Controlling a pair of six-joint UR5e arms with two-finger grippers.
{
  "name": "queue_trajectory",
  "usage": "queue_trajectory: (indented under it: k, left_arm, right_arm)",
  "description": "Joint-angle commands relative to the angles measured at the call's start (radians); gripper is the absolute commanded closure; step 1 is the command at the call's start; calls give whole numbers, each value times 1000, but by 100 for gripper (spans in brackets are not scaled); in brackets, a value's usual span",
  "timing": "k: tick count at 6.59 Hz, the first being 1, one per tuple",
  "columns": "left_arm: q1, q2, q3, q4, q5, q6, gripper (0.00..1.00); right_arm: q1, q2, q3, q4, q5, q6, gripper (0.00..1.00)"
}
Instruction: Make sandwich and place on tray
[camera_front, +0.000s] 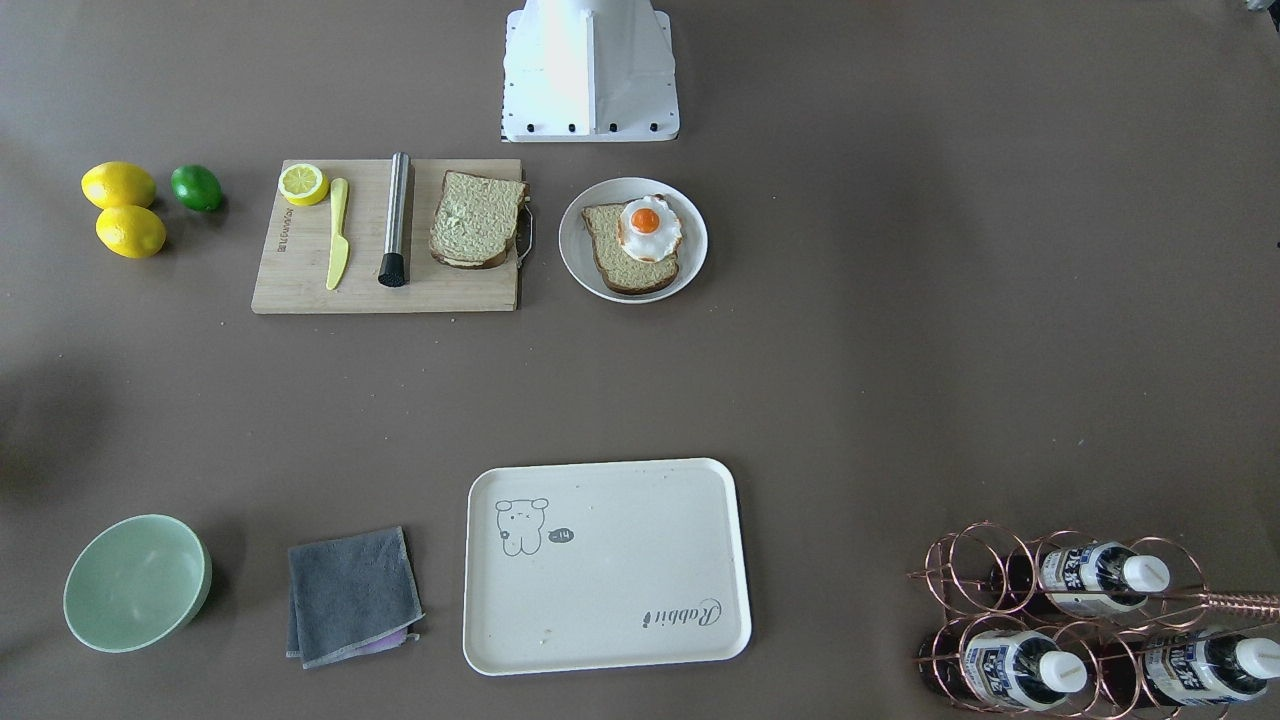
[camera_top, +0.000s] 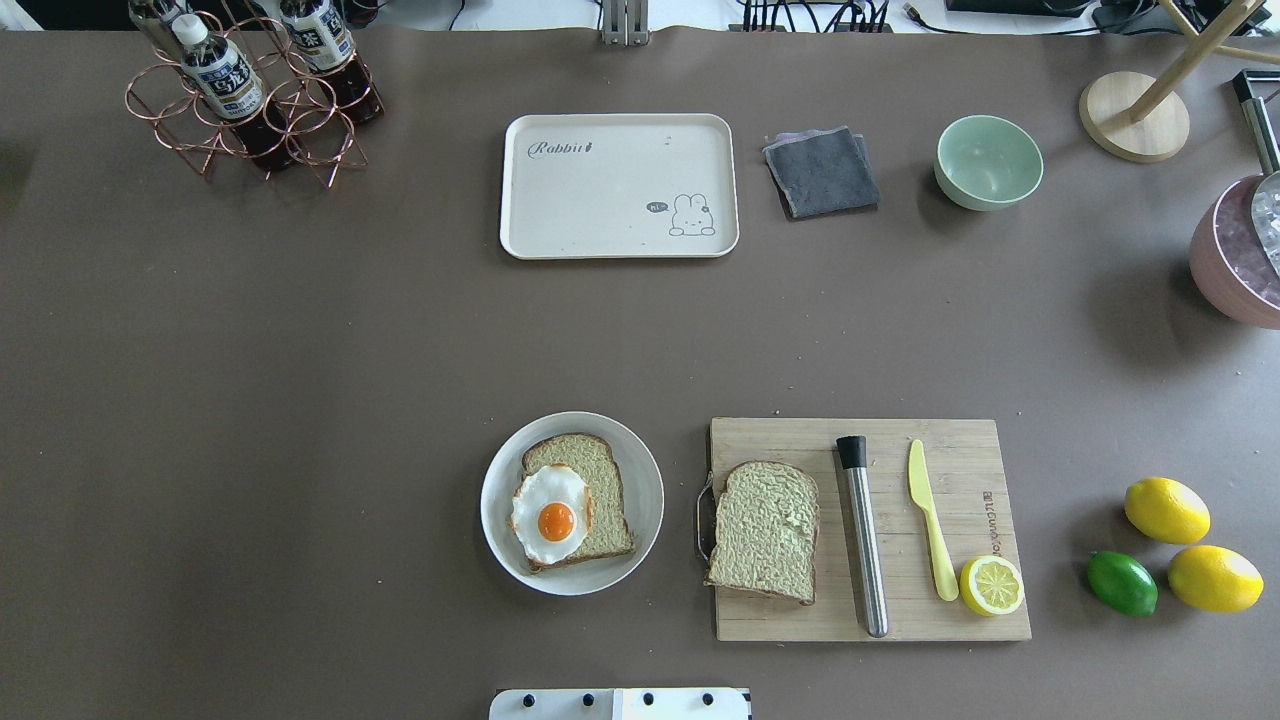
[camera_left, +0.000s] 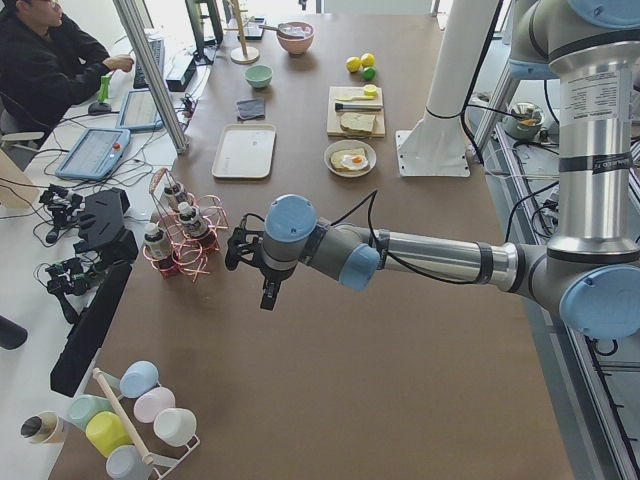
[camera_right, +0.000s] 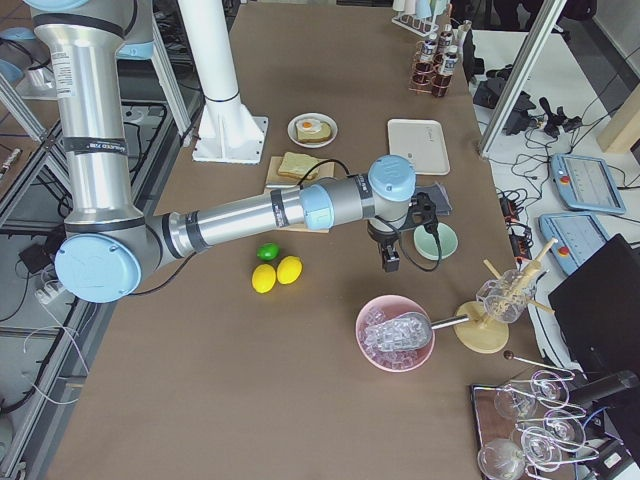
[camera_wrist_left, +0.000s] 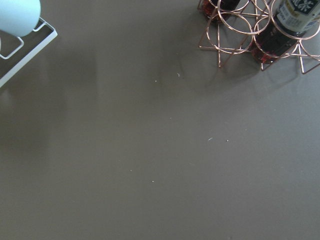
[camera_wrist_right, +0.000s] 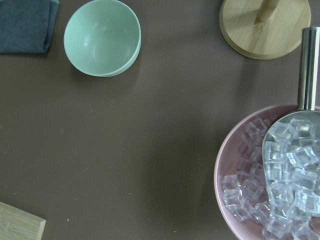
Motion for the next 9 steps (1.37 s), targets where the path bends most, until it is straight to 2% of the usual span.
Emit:
queue_trajectory:
  k: [1, 2, 3, 5, 6, 7, 8, 9]
  left_arm:
    - [169, -37, -1, -226, 0, -413, 2]
    - [234, -66, -3, -329, 0, -614, 2]
    - [304, -73, -3, -422, 12, -733, 2]
    - [363, -117, -9, -458, 38, -884, 2]
    - [419, -131, -36, -458, 94, -942, 2]
    - [532, -132, -68, -456, 215, -1005, 2]
    - [623, -151, -69, -455, 315, -1039, 2]
    - [654, -155, -69, -453, 350, -1055, 2]
  right_arm:
    - [-139, 5, 29, 264, 4, 405, 0]
    - [-217, 5, 29, 410, -7, 611, 0]
    - [-293, 5, 37, 502, -13, 754, 0]
    - [-483, 5, 125, 526, -140, 966, 0]
    - [-591, 9, 173, 526, -236, 1071, 0]
    - [-690, 11, 210, 526, -324, 1138, 0]
    - [-756, 12, 219, 526, -353, 1174, 0]
    - [-823, 17, 228, 526, -407, 1247, 0]
